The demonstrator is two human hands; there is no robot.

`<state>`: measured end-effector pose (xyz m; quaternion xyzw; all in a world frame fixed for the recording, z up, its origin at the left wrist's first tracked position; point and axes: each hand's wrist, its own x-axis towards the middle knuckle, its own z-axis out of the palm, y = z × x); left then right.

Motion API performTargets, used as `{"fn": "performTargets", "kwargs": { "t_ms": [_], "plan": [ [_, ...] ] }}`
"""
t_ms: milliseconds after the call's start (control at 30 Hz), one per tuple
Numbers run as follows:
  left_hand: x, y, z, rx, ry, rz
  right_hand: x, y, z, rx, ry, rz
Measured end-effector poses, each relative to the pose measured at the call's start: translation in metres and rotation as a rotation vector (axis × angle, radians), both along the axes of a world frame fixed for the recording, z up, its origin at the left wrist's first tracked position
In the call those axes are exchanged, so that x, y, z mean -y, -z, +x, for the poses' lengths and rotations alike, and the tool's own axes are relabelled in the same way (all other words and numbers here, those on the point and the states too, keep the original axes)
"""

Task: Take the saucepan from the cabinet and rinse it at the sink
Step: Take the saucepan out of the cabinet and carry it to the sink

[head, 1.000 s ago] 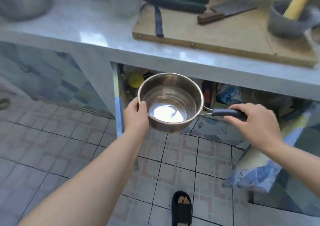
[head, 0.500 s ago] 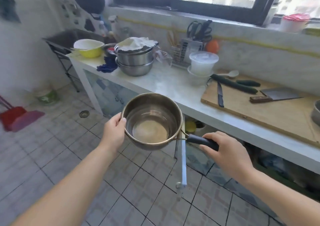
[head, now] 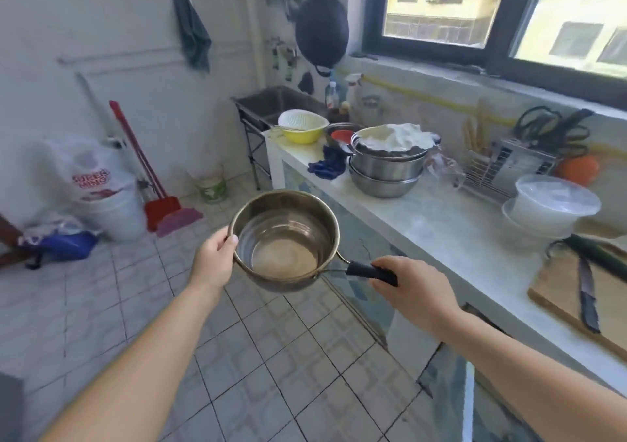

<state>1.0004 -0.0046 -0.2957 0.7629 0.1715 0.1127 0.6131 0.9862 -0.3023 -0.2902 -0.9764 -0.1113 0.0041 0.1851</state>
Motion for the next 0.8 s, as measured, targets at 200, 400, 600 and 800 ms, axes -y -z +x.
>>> {"fn": "performTargets", "kwargs": {
  "t_ms": [200,400,600,800],
  "plan": [
    [-0.026,-0.002,0.082,-0.033,-0.117,-0.171,-0.024,-0.014,0.105,-0.062,-0.104,-0.035],
    [-0.07,-0.01,0.144,-0.03,-0.176,-0.161,-0.066,-0.017,0.187,-0.177,-0.17,0.054],
    [-0.135,-0.027,0.212,0.021,-0.185,-0.129,-0.134,-0.013,0.262,-0.181,-0.19,0.21],
    [-0.234,-0.028,0.319,0.036,-0.185,-0.105,-0.232,-0.014,0.352,-0.107,-0.162,0.276]
  ]
}}
